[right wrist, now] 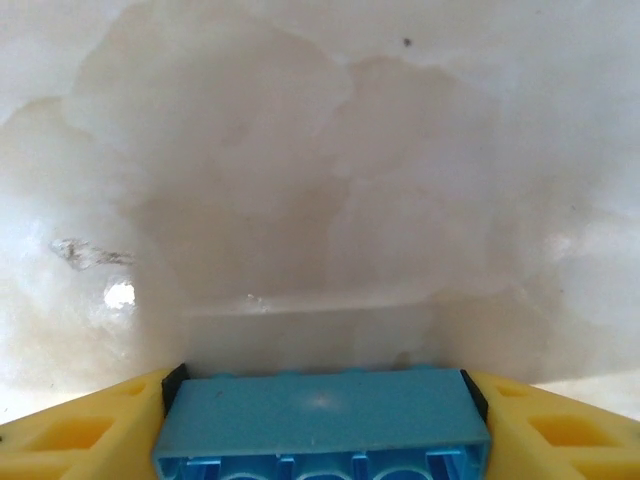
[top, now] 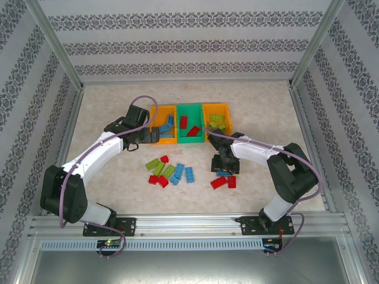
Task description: Sort the legos into containers by color
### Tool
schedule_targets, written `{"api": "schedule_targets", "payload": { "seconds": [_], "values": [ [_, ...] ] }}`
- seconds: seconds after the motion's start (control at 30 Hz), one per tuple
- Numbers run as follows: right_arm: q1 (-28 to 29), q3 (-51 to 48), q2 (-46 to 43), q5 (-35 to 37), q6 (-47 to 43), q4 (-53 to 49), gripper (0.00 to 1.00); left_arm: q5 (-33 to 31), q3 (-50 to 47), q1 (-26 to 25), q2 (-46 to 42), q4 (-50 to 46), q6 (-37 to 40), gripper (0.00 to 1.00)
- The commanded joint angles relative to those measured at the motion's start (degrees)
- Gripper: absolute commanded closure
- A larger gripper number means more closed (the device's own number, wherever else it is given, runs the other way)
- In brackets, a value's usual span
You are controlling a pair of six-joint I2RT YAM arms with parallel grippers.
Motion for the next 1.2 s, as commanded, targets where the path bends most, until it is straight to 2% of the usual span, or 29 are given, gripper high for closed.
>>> {"api": "schedule_targets", "payload": {
  "seconds": [0.0, 0.13, 0.27, 0.63, 0.9, 1.03, 1.17],
  "values": [
    [1.22, 1.67, 1.09, 0.34, 0.34, -1.2, 0.45, -1.17, -0.36, 0.13, -1.13, 0.53, -0.43, 0.01],
    [2.01, 5.04, 0.5, 0.45, 0.1, -0.83, 0.47, -1.6, -0.66, 0.12, -1.24, 0.42, -0.45, 0.01],
    [3.72, 13.48, 1.62, -1.97, -1.95, -0.18, 0.48, -2.11, -0.8, 0.32, -1.21, -0.07, -0.8, 0.01],
    [6.25, 40.27, 15.69, -10.58, -4.01, 7.45, 0.48, -1.85, -4.06, 2.24, -3.88, -1.25, -2.22, 0.01],
    [5.27, 58.93, 30.35, -15.46, -2.71, 6.72, 0.49, 2.93, -6.46, 2.21, -4.71, -1.16, -0.36, 0.01],
    [4.22, 63.08, 34.38, -16.19, -0.76, 7.39, 0.48, 4.43, -8.37, 2.25, -6.3, -0.48, -0.03, 0.0],
    [3.12, 66.08, 37.82, -16.9, 0.79, 7.57, 0.44, 9.54, -10.14, 1.67, -7.29, 1.92, 1.41, 0.0]
  ]
}}
